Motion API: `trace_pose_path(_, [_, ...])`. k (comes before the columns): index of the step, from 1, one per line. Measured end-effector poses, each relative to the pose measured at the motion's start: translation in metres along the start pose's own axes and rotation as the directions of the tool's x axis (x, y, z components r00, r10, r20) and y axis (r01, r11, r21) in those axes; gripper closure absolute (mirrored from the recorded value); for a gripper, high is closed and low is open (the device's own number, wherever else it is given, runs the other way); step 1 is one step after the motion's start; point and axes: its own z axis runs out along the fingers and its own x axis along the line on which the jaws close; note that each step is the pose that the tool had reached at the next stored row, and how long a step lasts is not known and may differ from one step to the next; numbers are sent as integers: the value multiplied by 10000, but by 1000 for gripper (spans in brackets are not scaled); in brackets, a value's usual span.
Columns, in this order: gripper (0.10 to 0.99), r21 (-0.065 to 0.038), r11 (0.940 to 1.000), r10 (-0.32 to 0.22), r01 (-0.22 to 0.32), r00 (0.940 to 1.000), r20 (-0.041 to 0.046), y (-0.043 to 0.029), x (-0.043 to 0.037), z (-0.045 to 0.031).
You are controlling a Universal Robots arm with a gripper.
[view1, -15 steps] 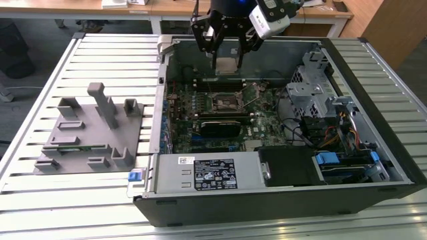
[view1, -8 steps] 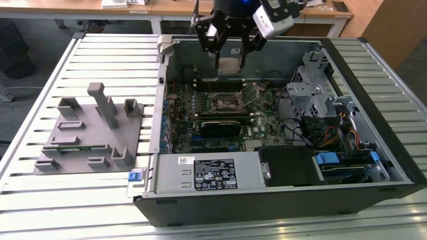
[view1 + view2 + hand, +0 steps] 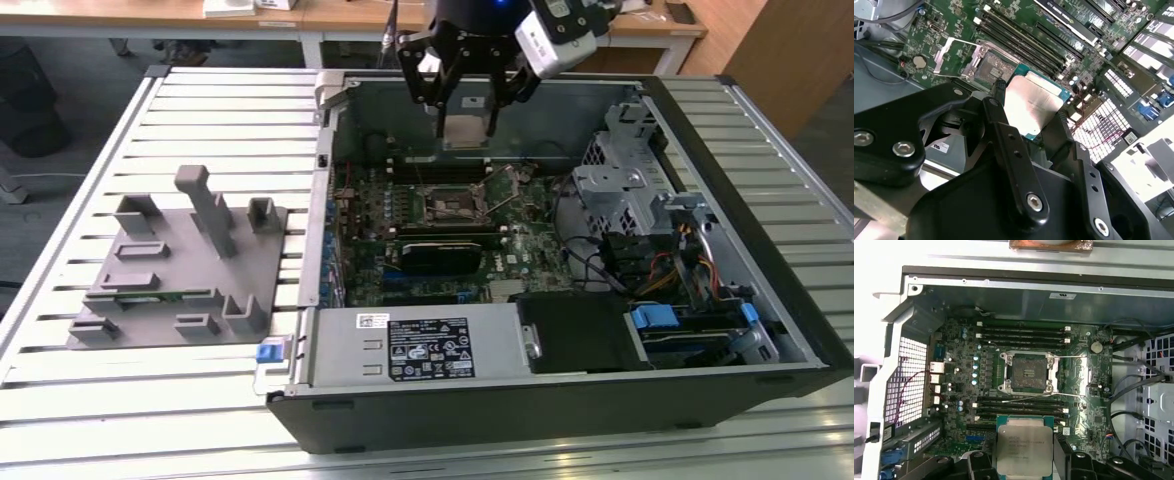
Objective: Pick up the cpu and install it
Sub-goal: 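Pick up the cpu and move it towards the insertion slot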
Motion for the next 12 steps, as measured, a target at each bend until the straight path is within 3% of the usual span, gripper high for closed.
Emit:
trace_pose_path(8, [545,0,10000,11,-11,10000,1,-1,-39,1])
trace_pose_path(12, [545,-2,9995,311,-311,9995,25,3,-42,8])
